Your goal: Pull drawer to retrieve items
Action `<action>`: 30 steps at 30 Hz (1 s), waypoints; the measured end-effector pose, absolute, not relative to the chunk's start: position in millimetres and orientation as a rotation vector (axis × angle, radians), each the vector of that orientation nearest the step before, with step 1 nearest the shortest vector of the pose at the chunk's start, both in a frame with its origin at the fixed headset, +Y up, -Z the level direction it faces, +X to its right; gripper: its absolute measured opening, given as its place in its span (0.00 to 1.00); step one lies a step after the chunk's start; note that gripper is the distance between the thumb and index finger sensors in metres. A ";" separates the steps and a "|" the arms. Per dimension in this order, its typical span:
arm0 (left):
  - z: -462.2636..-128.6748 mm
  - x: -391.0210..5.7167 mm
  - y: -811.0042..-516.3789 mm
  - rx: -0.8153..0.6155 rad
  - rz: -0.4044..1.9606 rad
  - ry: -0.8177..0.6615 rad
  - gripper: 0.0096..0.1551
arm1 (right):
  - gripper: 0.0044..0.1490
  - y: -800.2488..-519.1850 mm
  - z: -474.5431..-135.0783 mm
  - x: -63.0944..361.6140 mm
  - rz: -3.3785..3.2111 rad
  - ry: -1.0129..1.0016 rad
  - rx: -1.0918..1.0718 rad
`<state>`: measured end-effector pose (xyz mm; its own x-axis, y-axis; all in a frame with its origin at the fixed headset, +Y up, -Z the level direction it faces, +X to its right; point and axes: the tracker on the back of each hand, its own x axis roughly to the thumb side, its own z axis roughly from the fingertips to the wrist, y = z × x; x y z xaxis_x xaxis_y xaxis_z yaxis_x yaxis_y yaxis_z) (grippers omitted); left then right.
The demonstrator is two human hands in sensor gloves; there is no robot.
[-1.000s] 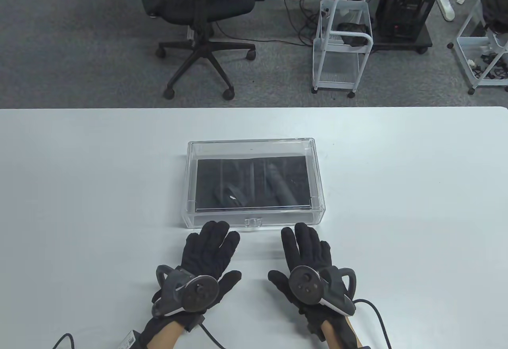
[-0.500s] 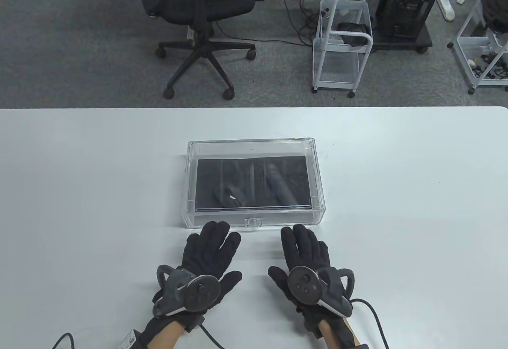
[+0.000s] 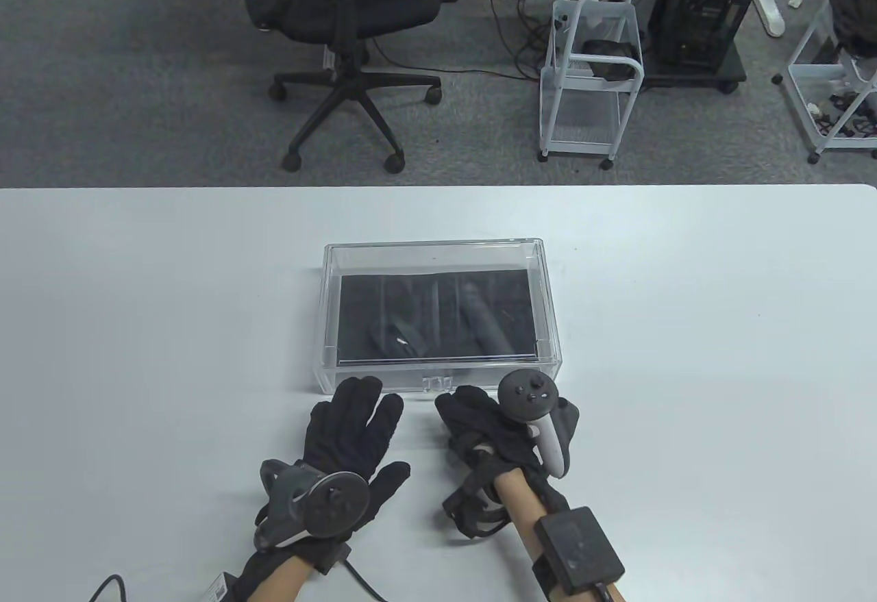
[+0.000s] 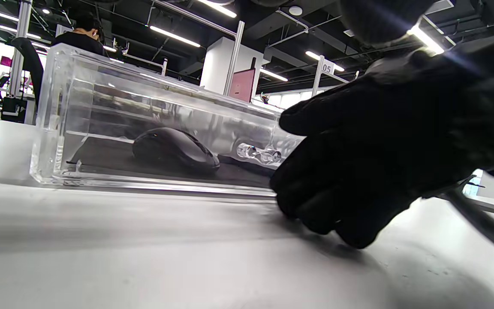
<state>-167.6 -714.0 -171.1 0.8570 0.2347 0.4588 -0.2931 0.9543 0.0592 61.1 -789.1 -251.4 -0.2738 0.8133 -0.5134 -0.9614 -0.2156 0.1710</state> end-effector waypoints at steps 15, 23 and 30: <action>-174.0 -176.2 -713.1 0.124 0.334 -0.447 0.52 | 0.36 -813.9 -260.2 62.6 1.528 0.431 -0.493; -170.7 -178.4 -710.5 0.144 0.341 -0.442 0.52 | 0.35 -811.3 -232.8 68.9 1.592 0.510 -0.407; -168.7 -177.9 -710.4 0.162 0.335 -0.439 0.52 | 0.34 -805.4 -191.4 73.3 1.630 0.615 -0.365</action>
